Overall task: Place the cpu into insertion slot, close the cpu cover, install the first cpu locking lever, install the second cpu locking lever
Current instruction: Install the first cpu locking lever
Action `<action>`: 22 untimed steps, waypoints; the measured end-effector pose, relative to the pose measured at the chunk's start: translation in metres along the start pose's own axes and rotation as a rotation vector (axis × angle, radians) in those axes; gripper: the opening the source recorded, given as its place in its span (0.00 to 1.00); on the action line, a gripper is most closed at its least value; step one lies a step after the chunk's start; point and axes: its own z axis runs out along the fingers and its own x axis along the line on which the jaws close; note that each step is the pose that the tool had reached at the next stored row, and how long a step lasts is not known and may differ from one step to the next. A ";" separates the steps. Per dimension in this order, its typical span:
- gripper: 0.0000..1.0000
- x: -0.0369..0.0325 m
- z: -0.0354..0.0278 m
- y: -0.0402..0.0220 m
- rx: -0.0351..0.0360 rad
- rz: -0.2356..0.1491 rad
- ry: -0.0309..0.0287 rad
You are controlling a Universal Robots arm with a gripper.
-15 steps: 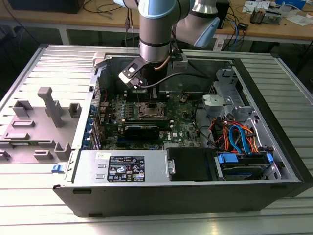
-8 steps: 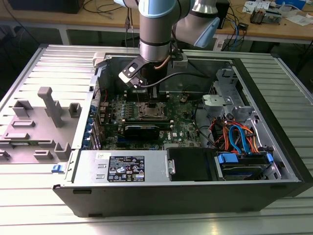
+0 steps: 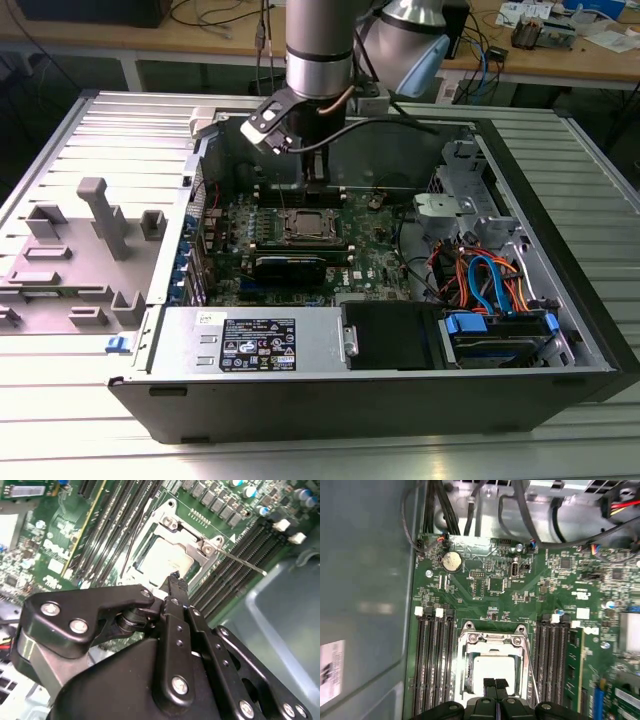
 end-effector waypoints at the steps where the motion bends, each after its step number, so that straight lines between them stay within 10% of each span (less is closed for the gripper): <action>1: 0.11 -0.0001 -0.0033 0.0000 0.0000 0.000 -0.0001; 9: 0.11 -0.0009 -0.0203 0.0002 -0.0007 -0.011 -0.0001; 22: 0.11 -0.0010 -0.0205 0.0009 -0.0169 -0.351 0.0057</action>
